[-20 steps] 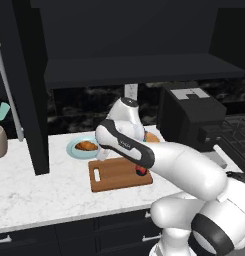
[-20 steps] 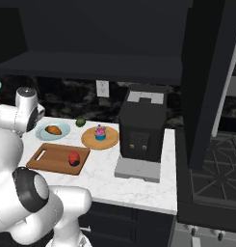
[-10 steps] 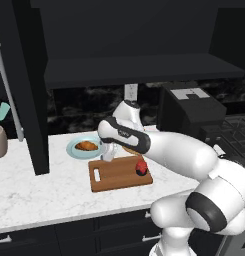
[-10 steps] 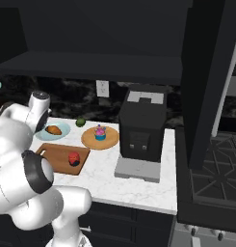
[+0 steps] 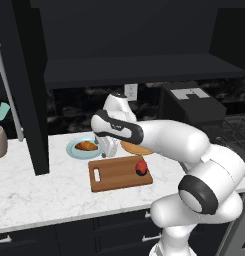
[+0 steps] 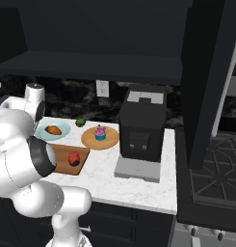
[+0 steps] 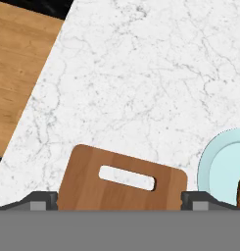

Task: From the different types of pastries on the counter, select a croissant and place it on the cutting board. Then retrieve a jar of jam from the cabinet and place it alongside the croissant on the cutting board.

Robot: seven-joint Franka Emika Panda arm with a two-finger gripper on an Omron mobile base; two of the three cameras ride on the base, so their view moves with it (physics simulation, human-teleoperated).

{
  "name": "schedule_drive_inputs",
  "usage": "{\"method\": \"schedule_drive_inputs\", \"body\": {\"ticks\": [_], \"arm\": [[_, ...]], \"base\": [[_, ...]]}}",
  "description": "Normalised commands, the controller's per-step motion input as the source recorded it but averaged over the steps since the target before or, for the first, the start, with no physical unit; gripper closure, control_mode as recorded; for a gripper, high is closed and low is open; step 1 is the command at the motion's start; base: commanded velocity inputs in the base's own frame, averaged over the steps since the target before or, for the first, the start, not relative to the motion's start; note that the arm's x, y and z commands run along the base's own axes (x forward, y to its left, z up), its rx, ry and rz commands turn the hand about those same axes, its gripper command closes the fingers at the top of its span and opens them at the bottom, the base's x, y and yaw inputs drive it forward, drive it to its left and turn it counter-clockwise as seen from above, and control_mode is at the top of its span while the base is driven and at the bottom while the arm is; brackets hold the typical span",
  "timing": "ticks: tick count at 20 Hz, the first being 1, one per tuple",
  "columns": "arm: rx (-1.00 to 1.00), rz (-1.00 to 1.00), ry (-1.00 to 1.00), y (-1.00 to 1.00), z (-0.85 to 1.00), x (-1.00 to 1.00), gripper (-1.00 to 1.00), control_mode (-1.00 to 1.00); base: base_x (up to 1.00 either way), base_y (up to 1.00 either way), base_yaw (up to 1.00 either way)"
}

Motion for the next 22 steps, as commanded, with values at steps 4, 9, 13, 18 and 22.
{"method": "schedule_drive_inputs", "body": {"ticks": [4, 9, 13, 18, 22], "arm": [[-0.15, -0.03, 0.00, 0.13, 0.20, 0.00, -1.00, -1.00], [-0.11, -0.24, 0.00, 0.10, 0.07, 0.00, -1.00, -1.00], [0.00, -0.23, 0.00, 0.00, 0.00, 0.16, -1.00, -1.00], [0.00, -0.18, 0.00, 0.00, -0.05, 0.19, -1.00, -1.00], [0.00, -0.18, 0.00, 0.00, -0.38, 0.00, -1.00, -1.00]], "base": [[0.00, 0.00, 0.00], [0.00, 0.00, 0.00], [0.00, 0.00, 0.00], [0.00, 0.00, 0.00], [0.00, 0.00, 0.00]]}}
